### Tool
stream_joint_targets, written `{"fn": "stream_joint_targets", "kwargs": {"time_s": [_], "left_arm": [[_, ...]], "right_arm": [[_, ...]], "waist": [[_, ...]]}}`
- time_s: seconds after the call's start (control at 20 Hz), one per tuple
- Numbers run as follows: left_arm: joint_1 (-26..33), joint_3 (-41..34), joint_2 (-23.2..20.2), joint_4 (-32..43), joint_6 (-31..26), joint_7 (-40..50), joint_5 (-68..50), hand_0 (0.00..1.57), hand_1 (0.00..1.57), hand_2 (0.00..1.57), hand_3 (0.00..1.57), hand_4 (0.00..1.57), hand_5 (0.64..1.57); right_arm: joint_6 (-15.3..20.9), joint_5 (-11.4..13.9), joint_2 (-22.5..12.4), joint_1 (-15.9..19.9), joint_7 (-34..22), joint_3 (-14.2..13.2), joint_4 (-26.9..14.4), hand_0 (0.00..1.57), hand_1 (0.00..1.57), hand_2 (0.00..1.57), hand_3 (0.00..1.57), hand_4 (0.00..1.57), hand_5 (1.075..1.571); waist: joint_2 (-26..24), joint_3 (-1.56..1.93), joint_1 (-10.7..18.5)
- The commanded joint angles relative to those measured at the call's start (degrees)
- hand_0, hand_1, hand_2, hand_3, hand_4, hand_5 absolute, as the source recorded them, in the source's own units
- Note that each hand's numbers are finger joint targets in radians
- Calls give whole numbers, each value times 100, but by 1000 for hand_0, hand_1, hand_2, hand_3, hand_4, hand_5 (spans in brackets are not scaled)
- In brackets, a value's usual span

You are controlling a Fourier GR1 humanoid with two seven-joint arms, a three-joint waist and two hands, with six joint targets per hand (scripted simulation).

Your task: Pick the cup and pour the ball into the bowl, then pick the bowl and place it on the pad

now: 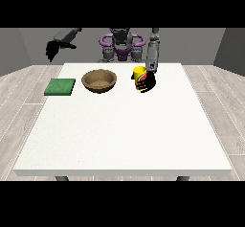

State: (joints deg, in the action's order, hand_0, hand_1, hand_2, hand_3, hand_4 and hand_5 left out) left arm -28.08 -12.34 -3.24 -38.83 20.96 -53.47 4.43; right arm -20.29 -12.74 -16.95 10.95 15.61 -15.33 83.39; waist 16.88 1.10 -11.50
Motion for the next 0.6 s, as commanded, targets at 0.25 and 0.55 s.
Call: {"fn": "stream_joint_targets", "kwargs": {"time_s": [0.25,0.55], "left_arm": [[-277,631,-404,184,364,1526,823,1341,1341,1571,1571,1532,1304],[-935,938,-1884,439,486,2867,1789,1450,1450,1571,1571,1571,1291]], "right_arm": [[110,131,-5,-290,-255,-103,-746,0,0,0,0,0,1570],[-112,-162,-168,-235,-635,-202,-896,0,0,0,0,0,1569]], "waist": [[-1156,-100,411],[-1648,-93,413]]}}
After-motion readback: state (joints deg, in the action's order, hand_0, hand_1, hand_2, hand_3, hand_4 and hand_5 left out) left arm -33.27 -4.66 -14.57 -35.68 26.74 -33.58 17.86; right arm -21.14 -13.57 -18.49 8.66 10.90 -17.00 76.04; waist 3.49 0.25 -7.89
